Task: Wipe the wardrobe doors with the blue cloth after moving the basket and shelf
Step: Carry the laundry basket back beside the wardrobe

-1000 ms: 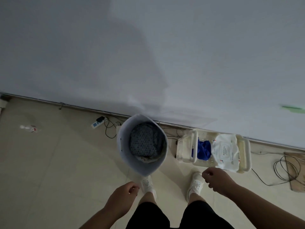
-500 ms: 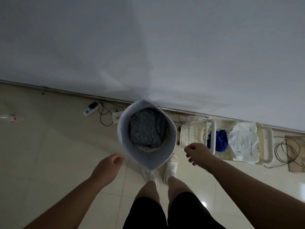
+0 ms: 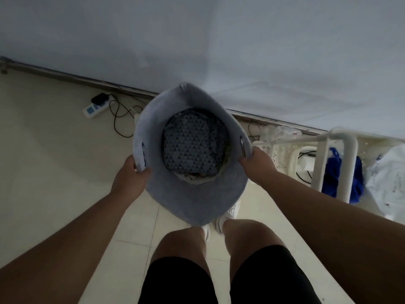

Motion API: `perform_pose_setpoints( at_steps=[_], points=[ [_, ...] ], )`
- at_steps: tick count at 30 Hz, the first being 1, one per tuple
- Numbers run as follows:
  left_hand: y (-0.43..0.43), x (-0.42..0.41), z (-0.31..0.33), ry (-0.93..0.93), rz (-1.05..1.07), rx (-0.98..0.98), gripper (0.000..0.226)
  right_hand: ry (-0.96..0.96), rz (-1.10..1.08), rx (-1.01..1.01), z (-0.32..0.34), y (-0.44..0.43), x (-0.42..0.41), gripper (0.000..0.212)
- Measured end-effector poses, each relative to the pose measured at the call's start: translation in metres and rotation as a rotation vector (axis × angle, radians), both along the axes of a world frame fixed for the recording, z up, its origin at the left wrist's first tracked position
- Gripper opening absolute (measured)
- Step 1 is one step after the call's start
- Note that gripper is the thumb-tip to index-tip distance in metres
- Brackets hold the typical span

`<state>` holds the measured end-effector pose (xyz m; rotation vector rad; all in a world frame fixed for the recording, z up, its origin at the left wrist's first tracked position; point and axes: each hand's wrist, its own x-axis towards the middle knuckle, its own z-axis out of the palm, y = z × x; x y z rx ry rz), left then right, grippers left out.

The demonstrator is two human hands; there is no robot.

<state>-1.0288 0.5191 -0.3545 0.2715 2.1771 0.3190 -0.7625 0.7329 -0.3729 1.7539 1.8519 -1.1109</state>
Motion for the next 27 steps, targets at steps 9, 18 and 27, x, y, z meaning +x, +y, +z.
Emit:
perform_pose_setpoints(
  at_steps=[9,18,27],
  points=[
    [0.027,-0.002,0.002,-0.095,0.261,-0.030,0.029,0.061,-0.024,-0.036,0.005,-0.002,-0.002,0.023],
    [-0.016,0.006,0.126,-0.181,0.336,0.000,0.028,0.139,0.002,-0.092,0.132,-0.011,0.008,0.023],
    [-0.082,0.015,0.283,-0.248,0.410,0.083,0.020,0.064,0.111,-0.097,0.295,-0.027,0.023,0.018]
  ],
)
